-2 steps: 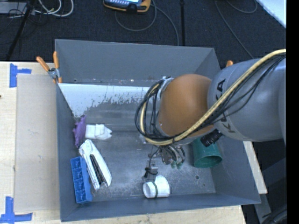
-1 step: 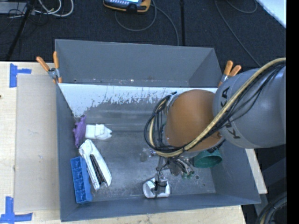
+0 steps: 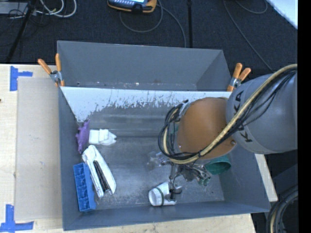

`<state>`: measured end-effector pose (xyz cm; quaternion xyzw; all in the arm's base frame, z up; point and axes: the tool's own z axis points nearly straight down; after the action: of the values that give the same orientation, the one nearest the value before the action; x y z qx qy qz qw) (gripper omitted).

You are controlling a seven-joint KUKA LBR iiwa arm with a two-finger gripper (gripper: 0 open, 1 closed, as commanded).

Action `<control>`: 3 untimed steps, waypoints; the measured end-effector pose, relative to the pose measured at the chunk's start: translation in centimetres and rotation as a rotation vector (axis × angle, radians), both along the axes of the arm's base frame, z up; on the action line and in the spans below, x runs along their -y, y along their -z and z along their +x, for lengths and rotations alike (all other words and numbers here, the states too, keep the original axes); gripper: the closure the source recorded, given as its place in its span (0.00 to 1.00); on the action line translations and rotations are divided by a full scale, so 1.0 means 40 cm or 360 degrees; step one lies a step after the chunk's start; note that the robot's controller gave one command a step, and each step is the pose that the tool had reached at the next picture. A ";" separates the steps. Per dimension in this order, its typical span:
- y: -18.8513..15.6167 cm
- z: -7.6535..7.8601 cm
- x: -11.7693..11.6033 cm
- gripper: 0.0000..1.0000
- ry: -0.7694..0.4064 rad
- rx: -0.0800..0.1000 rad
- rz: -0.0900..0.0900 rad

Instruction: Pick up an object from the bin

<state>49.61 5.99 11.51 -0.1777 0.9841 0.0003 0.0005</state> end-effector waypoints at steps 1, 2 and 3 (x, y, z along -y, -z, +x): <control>0.070 -0.011 0.057 0.00 -0.0158 -0.0020 0.0000; 0.110 -0.036 0.032 1.00 -0.0398 0.0004 0.0002; 0.111 -0.036 0.033 1.00 -0.0393 0.0004 0.0003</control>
Offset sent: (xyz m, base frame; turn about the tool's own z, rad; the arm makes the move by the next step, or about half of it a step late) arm -0.0157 -0.0140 -0.0451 -0.2533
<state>48.16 4.68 7.09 -0.2975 0.9547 0.0009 0.0017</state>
